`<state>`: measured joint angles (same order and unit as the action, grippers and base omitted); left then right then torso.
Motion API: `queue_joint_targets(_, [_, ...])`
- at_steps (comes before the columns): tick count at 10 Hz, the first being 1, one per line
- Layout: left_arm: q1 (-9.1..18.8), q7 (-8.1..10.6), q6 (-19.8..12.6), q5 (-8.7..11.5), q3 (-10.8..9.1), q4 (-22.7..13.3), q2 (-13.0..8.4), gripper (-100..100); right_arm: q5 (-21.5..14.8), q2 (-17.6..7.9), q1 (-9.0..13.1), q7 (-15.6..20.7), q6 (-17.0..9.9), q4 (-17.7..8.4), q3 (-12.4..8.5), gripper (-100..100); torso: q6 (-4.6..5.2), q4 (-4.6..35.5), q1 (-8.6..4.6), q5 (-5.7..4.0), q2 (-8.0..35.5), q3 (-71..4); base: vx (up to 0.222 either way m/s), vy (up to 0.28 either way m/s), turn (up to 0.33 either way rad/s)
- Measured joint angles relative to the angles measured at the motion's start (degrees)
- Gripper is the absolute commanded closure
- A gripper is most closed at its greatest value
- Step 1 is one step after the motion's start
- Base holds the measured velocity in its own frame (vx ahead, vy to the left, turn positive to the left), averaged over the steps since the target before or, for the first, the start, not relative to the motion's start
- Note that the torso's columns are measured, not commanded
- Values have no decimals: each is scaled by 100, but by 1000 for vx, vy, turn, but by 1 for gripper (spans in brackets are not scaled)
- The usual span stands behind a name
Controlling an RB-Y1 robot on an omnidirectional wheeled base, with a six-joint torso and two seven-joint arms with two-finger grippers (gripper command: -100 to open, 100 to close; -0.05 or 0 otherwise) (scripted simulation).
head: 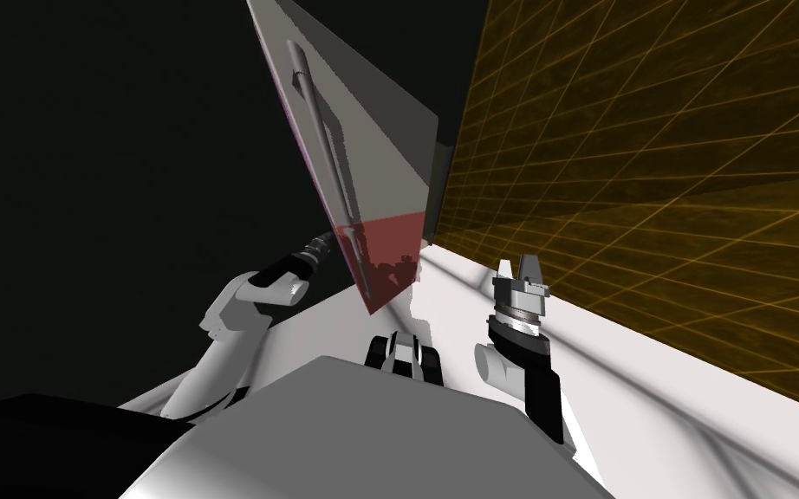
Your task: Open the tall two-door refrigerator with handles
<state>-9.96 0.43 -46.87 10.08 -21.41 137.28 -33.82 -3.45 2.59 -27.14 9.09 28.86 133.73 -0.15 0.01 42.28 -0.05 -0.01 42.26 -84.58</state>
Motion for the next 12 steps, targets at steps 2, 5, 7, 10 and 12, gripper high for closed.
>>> queue_joint_targets(2, [64, 17, -312, 30, -75, 38, -119, -100, 0, 0, 0, 0, 0, 0, 0, 0, -1, 2, 7, 2, 7, 4, 54, -45, -13])
queue_joint_targets(5, [157, 41, -722, 100, -193, 73, -304, -100, 0, 0, 0, 0, 0, 0, 0, 0, -1, 0, 5, 2, 1, 0, 62, -49, -13])
queue_joint_targets(7, [209, 54, -970, 140, -268, 109, -421, -100, 0, 0, 0, 0, 0, 0, 0, 0, -1, 1, 7, 2, 4, 2, 60, -43, -11])
queue_joint_targets(10, [302, 79, -1370, 186, -373, 230, -599, -100, 0, 0, 0, 0, 0, 0, 0, 0, -1, 1, 4, 1, 3, 2, 57, -49, -7])
queue_joint_targets(12, [363, 100, -1781, 298, -481, 382, -797, -100, 0, 0, 0, 0, 0, 0, 0, 0, 24, 21, -20, -36, -14, -21, 64, -56, 4])
